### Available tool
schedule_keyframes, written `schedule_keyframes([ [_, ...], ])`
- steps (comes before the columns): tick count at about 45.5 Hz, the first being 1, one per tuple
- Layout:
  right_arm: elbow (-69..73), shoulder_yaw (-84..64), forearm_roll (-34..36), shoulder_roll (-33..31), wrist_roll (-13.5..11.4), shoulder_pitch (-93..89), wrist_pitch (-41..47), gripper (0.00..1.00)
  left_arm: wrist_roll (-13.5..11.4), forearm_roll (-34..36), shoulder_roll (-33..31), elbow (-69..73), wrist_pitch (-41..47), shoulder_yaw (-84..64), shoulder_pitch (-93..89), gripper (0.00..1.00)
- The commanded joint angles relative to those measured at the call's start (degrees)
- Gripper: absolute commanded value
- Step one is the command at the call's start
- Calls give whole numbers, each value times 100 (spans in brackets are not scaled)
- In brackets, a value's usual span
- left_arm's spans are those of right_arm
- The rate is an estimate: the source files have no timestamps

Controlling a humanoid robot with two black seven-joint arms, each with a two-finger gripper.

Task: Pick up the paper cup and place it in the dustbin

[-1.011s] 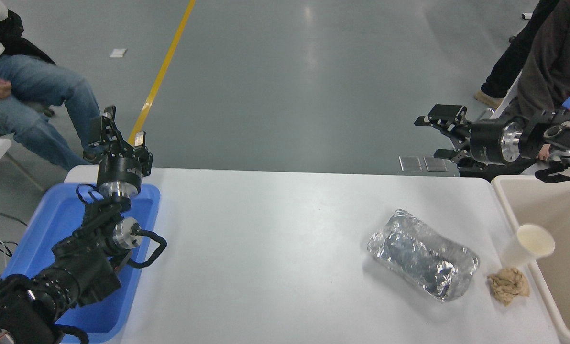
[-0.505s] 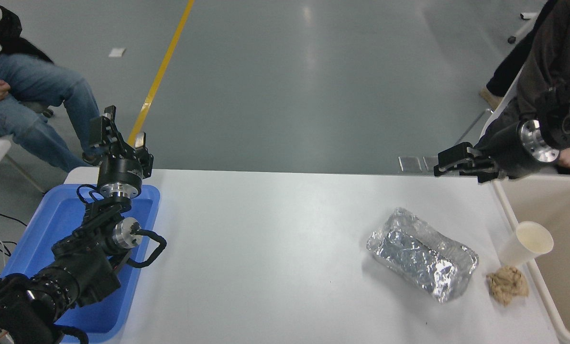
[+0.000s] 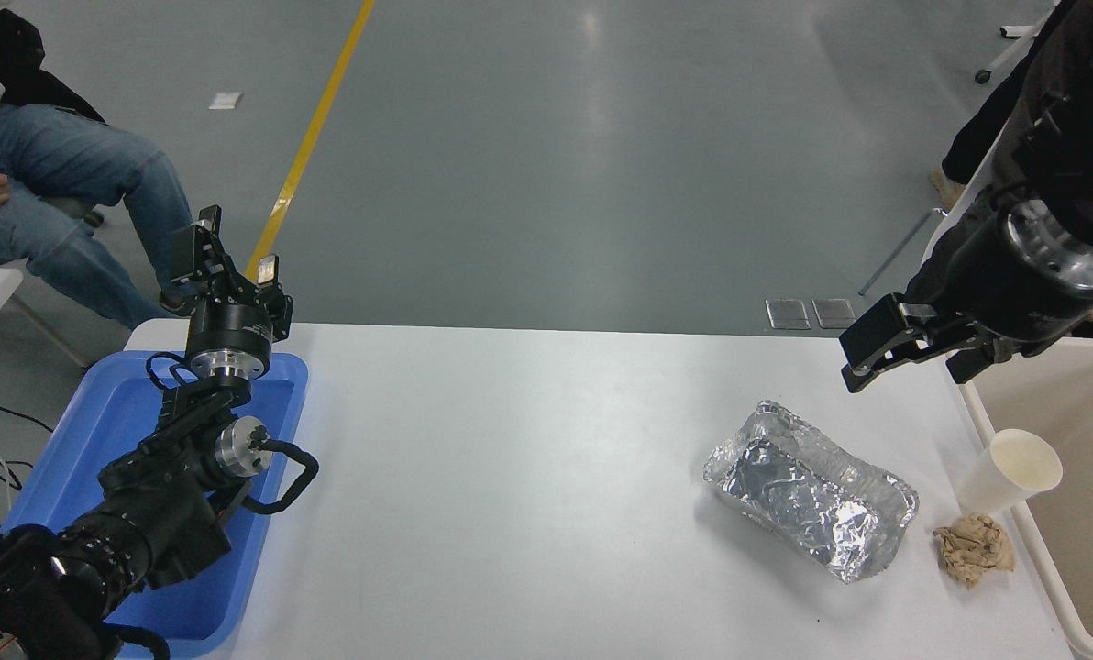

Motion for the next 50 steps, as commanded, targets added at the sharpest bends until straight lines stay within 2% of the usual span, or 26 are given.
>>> schedule_keyframes([
  [1, 356, 3, 642, 360, 43, 478, 163, 100, -10, 0, 0, 0, 0, 0, 8, 100],
  [26, 313, 469, 335, 396, 52, 488, 163, 100, -10, -9, 0, 0, 0, 9, 0, 100],
  [35, 190, 451, -798, -288, 52, 40, 163, 100, -10, -9, 0, 0, 0, 9, 0, 100],
  [45, -363, 179, -2960, -1220, -1, -751, -48, 100, -10, -9, 0, 0, 0, 9, 0, 100],
  [50, -960, 214, -3602, -1616, -1, -1269, -57, 100, -10, -9, 0, 0, 0, 9, 0, 100],
])
